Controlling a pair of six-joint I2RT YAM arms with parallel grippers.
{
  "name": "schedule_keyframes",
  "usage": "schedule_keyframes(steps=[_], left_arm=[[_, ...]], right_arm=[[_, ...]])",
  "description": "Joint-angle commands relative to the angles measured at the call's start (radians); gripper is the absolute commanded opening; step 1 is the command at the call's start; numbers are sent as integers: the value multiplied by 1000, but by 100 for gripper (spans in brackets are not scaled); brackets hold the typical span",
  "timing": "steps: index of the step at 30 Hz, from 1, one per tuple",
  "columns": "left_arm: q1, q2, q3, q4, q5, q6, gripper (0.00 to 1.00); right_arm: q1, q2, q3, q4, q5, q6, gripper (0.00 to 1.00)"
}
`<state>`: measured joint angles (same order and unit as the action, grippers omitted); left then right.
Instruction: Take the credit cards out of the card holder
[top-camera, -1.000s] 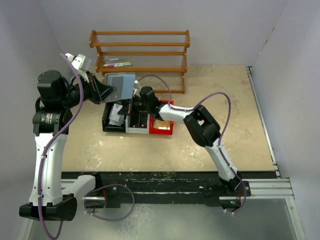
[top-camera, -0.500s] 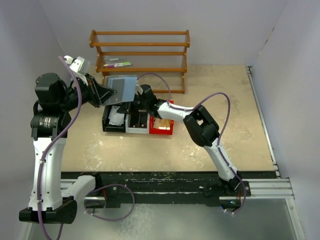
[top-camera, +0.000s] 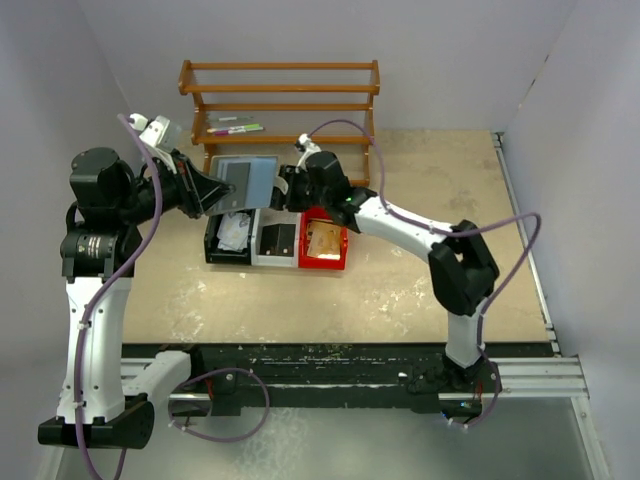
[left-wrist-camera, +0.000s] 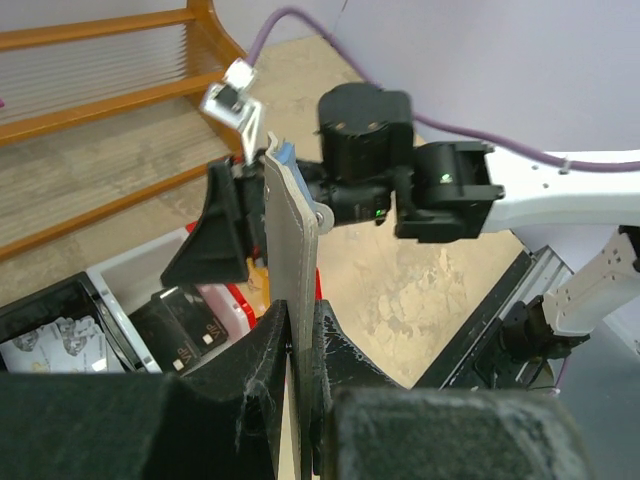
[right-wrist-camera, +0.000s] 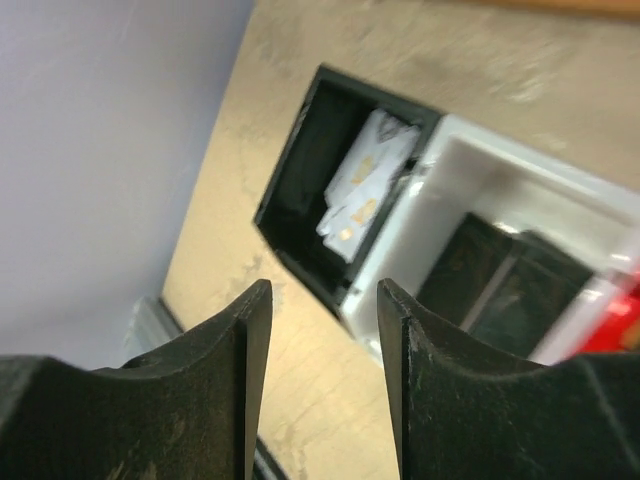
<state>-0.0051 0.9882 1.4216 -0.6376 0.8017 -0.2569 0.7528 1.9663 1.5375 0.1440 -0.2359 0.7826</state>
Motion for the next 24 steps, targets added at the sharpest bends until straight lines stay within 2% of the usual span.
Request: schedule_keyframes(steps=[1,6,14,20,24], left_arm=[[-1,-16,50,31,38,-35,0],[-1,-17,62,24,25,-33,0],[-1,-3,97,-64,-29,24,0],[-1,-9,99,-78,0,33,0],[-1,-12,99,-98,12,49,0]], right_arm=[[-7,-106,-55,-171,299,-111,50],[13,-115,-80,-290,500,-110,51],[60,17,74,-390,595,-118,52],[62,88,102,-374,594,-103,44],[61,94,85,-429,601,-56,36]])
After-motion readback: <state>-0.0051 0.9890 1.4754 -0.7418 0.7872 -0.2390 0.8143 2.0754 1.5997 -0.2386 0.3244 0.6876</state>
